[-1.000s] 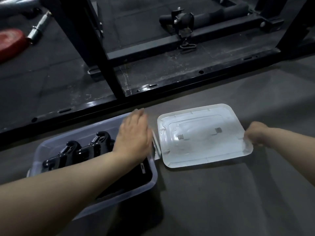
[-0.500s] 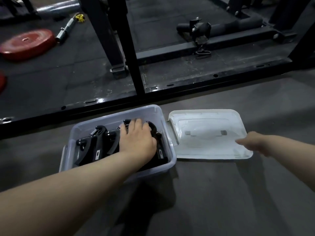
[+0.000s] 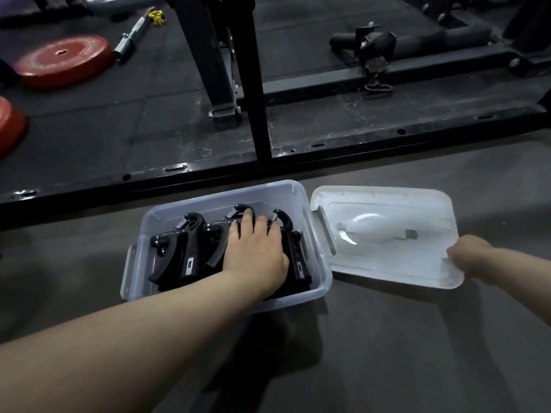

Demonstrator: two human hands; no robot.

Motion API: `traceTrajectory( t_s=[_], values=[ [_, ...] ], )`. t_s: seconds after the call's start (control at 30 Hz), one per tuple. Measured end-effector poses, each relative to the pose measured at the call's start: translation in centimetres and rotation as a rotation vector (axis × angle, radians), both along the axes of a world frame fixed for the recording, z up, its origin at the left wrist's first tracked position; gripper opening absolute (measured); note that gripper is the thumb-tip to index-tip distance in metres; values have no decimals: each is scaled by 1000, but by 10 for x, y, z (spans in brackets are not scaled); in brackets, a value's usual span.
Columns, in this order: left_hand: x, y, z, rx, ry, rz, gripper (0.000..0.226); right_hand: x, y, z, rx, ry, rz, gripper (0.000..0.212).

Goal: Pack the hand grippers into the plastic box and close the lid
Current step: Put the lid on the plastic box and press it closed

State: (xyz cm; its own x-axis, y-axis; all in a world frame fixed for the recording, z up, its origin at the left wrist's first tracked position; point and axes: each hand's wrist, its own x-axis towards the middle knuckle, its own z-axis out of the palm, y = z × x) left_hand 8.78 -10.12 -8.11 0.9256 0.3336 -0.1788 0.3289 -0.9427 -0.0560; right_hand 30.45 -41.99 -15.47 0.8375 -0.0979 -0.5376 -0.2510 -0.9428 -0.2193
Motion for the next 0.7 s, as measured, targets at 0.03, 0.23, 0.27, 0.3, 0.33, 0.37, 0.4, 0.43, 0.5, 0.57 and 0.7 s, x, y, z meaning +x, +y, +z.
traceTrajectory(
  t_s=[0.03,0.23,0.27,0.3,0.33,0.37,0.4,0.43,0.5,0.57,0.7],
  values=[
    [0,1,0,-5,3,1,62,4,-3,9,139,-57,-114,17],
    [-4,3,8,-135,22,23,61,15,-11,94,513,-212,-419,12],
    [-5,5,10,-176,22,25,60,16,-15,104,533,-235,-435,16],
    [-6,8,13,-215,22,23,59,16,-19,111,537,-268,-445,17],
    [-8,10,16,-250,27,18,59,15,-23,122,545,-298,-448,15],
    [-11,13,20,-273,40,10,58,12,-26,131,559,-335,-439,13],
    [-13,15,25,-286,55,2,58,10,-29,138,580,-376,-443,16],
    [-16,18,29,-298,65,-2,58,11,-32,143,587,-422,-446,24],
    [-20,22,39,-347,57,19,55,4,-36,159,522,-496,-425,45],
    [-22,28,48,-427,22,85,44,-6,-29,172,516,-571,-415,56],
    [-26,34,81,-575,-177,240,21,-33,2,209,603,-544,-354,40]
  ],
)
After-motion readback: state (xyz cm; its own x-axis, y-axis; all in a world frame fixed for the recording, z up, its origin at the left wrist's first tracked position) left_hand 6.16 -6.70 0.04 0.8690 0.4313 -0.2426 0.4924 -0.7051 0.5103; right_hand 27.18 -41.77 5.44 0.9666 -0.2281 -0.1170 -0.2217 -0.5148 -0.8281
